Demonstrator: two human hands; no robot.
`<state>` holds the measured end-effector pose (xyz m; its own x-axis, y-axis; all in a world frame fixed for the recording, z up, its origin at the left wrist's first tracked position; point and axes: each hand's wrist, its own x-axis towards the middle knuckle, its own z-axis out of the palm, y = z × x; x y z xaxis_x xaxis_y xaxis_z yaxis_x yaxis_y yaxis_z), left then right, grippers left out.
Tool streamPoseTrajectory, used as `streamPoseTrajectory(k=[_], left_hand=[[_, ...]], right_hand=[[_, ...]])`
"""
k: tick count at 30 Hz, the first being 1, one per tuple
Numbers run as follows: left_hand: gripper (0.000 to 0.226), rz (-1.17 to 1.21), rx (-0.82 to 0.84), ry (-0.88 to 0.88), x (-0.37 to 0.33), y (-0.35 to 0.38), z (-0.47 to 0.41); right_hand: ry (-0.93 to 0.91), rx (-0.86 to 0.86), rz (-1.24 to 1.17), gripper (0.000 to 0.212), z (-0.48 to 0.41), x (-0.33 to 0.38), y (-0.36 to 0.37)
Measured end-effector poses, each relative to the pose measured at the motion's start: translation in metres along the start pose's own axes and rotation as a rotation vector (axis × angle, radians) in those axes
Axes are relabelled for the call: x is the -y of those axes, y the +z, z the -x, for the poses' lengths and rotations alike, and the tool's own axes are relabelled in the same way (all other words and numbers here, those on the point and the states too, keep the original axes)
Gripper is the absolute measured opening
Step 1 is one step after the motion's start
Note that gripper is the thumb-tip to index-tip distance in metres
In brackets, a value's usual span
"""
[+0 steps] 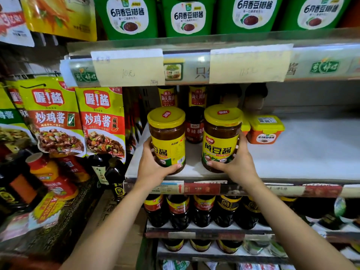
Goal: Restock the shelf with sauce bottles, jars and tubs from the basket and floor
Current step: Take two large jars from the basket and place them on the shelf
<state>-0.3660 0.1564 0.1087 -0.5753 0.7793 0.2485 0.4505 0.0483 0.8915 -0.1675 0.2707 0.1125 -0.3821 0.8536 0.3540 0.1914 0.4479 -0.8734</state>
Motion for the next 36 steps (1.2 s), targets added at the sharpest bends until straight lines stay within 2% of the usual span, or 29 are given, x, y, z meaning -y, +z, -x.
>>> streamPoseTrajectory(k=[5, 8, 13, 16, 19, 23, 29, 36], left_hand=[[0.104, -0.177, -0.238, -0.046, 0.002, 0.010, 0.007], [0.104, -0.207, -0.241, -0.054, 0.001, 0.011, 0.007], [0.116, -0.012, 0.026, -0.052, 0.009, -0.016, 0.002], [0.115, 0.017, 0.224, -0.048, 0.010, -0.033, -0.010], [0.106, 0.026, 0.265, -0.052, 0.013, -0.036, -0.018], [0.099, 0.019, 0.189, -0.055, 0.012, -0.025, -0.010], [0.103, -0.007, 0.042, 0.014, 0.003, -0.005, 0.005], [0.096, -0.008, -0.067, -0.005, 0.004, -0.001, 0.006]], right_hand=[[0.042, 0.074, 0.022, 0.109, -0.005, 0.000, -0.006], [0.083, 0.178, 0.009, 0.110, -0.011, -0.002, -0.012], [0.086, 0.303, -0.023, 0.108, -0.019, -0.003, -0.026], [0.084, 0.274, -0.007, 0.108, -0.016, -0.002, -0.025], [0.076, 0.212, 0.017, 0.113, -0.009, -0.001, -0.018], [0.086, 0.136, 0.084, 0.115, -0.006, -0.001, -0.015], [0.098, 0.124, 0.112, 0.114, -0.004, 0.001, -0.015], [0.095, 0.104, 0.128, 0.115, -0.001, 0.004, -0.015]])
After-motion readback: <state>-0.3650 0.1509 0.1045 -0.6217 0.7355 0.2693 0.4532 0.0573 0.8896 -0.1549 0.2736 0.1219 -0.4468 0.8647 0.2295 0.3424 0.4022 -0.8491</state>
